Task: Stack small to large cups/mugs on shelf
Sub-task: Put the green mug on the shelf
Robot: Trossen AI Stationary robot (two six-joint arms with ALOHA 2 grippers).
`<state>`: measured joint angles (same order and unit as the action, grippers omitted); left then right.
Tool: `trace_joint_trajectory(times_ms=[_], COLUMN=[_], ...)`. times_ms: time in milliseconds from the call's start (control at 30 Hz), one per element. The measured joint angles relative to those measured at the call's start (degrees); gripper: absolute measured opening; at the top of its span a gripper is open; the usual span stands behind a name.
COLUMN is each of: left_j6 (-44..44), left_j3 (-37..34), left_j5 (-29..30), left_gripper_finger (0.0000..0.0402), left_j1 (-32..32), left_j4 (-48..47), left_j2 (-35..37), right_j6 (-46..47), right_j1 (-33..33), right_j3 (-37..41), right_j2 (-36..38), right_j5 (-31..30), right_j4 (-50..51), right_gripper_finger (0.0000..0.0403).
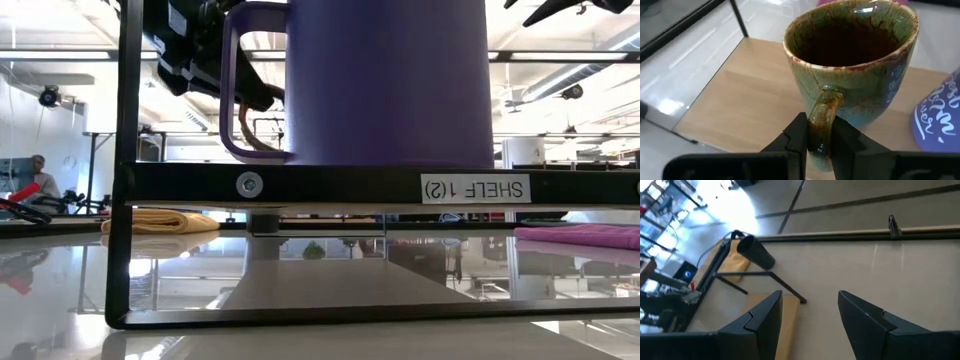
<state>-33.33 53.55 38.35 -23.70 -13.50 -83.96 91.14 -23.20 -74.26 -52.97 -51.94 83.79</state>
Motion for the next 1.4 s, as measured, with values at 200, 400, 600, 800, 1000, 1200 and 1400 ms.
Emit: trace_joint_trajectory(times_ms=[200, 400, 600, 800, 1000, 1200, 1400], left_j6=[6.0, 8.0, 5.4, 5.2, 5.3, 5.0, 0.1], left_j3=[0.5, 1.8, 1.2, 1.2, 2.0, 1.9, 1.5], left_j5=[2.7, 2.5, 3.7, 4.6, 4.1, 2.8, 2.2], left_gripper_finger=[0.0033, 0.0033, 0.0033, 0.0033, 0.0033, 0.0036, 0.0094], left_j1=[-1.6, -1.6, -2.7, -3.7, -4.3, -4.8, -4.9], left_j4=[2.1, 2.7, 1.0, -0.5, -1.6, -2.5, -2.8], left_j2=[-2.0, -4.0, -4.4, -4.3, -3.9, -3.6, -3.8], right_j6=[-2.5, -3.3, -3.3, -1.1, -0.7, -0.1, -0.1], right_j1=[0.0, 0.0, 0.0, 0.0, 0.0, 0.0, 0.0], right_j3=[0.0, 0.0, 0.0, 0.0, 0.0, 0.0, 0.0], right_j2=[0.1, 0.1, 0.4, 0.4, 0.4, 0.4, 0.4], right_j5=[3.6, 4.0, 3.9, 3.9, 3.9, 3.9, 3.9], right_j4=[0.0, 0.0, 0.4, 2.9, 3.0, 3.0, 3.0], right_gripper_finger=[0.0187, 0.0187, 0.0187, 0.0187, 0.0187, 0.0187, 0.0187])
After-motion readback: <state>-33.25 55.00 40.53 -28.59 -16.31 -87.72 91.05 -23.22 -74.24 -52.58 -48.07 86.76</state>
